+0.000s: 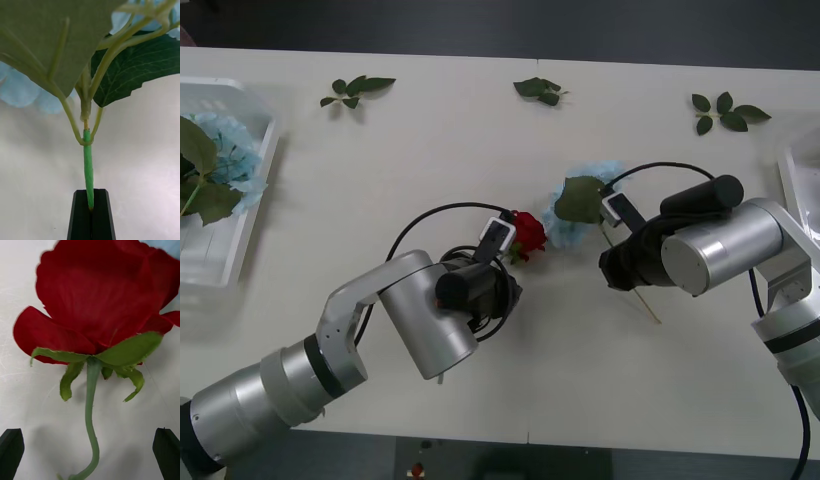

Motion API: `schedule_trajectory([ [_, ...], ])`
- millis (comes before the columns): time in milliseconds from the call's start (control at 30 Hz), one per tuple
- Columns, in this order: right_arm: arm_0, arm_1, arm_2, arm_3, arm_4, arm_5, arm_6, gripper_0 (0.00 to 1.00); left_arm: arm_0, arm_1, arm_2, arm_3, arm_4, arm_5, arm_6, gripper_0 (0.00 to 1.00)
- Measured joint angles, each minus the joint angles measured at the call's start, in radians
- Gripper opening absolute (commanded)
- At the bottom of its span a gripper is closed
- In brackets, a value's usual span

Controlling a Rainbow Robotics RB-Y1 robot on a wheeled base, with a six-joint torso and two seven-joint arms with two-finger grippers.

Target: Put the red flowers into the right box and the blue flowers into the left box

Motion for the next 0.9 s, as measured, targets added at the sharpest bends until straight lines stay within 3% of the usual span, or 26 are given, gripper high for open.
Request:
schedule_trajectory([
  [67,0.0,0.0,-0.015,0.0,0.0,0.0,0.0,0.0,-0.003,0.0,-0.006,0.005,-0.001,0.0,0.002,0.95],
  [133,0.0,0.0,-0.025,0.0,-0.001,0.0,0.0,0.0,-0.003,0.0,-0.006,0.007,-0.001,0.0,0.004,0.8],
  [167,0.0,0.0,-0.029,0.0,-0.003,0.001,0.0,0.0,-0.003,0.0,-0.006,0.009,-0.001,-0.001,0.005,0.53],
  [200,0.0,0.0,-0.034,0.0,-0.007,0.004,0.0,0.0,-0.003,0.0,-0.006,0.012,-0.002,-0.004,0.006,0.4],
  [233,0.0,0.0,-0.039,-0.001,-0.012,0.014,0.0,0.0,-0.003,0.0,-0.006,0.015,-0.006,-0.012,0.006,0.17],
  [267,0.0,0.0,-0.046,-0.004,-0.016,0.029,0.0,0.0,-0.003,0.0,-0.006,0.021,-0.014,-0.022,0.007,0.02],
  [600,0.0,0.0,-0.142,-0.102,-0.046,0.175,0.0,0.0,-0.003,0.0,-0.006,0.029,-0.02,-0.027,0.041,0.0],
  [900,0.0,0.0,-0.206,-0.131,-0.072,0.205,0.0,0.0,-0.027,0.0,-0.006,0.029,-0.02,-0.027,0.075,0.0],
])
